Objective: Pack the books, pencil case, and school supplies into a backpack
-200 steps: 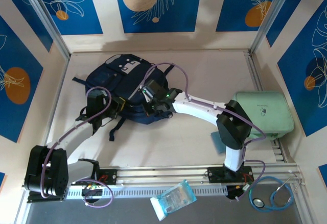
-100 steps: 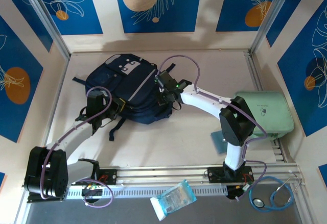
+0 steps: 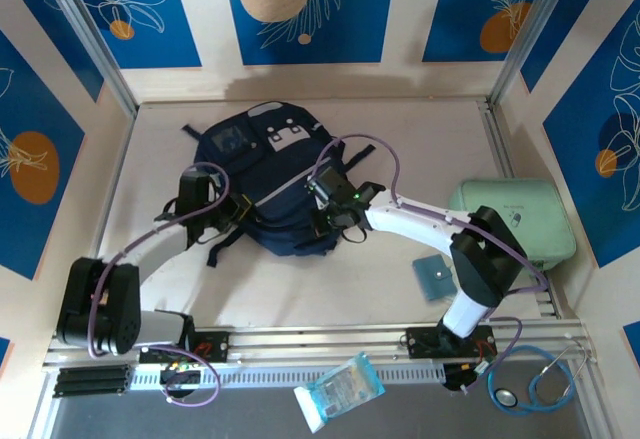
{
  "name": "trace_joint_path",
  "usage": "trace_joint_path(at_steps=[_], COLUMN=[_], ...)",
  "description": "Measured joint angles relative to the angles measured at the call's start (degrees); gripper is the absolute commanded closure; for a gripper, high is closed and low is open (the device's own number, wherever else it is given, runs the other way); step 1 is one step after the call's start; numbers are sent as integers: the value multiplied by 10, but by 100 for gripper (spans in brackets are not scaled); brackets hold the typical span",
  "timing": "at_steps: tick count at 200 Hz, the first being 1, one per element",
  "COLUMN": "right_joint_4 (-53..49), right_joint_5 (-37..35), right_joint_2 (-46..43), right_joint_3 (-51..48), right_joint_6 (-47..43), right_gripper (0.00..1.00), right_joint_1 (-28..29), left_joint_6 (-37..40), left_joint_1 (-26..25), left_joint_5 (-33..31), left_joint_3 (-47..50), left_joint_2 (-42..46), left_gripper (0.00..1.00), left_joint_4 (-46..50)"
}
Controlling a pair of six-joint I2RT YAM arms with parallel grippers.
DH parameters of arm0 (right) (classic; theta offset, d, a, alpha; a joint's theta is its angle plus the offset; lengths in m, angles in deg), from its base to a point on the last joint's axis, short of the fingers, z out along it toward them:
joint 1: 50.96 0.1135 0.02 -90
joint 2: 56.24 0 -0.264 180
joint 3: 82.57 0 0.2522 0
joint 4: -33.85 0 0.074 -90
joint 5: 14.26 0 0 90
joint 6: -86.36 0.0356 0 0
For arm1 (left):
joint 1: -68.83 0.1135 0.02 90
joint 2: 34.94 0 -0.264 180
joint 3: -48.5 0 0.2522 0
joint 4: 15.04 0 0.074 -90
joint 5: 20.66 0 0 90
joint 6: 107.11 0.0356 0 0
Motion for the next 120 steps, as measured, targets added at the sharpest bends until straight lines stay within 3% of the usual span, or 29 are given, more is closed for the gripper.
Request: trace_joint_path(at_steps=[21,53,72,120], right_joint_4=[10,29,31,42], right_joint_5=[34,76,99,148], right_joint_2=[-3,-2,3,76], right_joint_3=[-3,-2,16,121], right_joint_6=[16,30,32,30], right_gripper=[100,100,100,100], right_joint_1=[10,19,28,42], left_joint_6=[28,59,73,79], left_joint_1=[0,0,0,0], left_joint_5=[3,-36,-78,-127], left_joint_3=[-38,-59,-58,-47], left_joint_2=[-37,-34,7,128], left_gripper=[82,56,46,43], left_joint_4=[19,48,81,140])
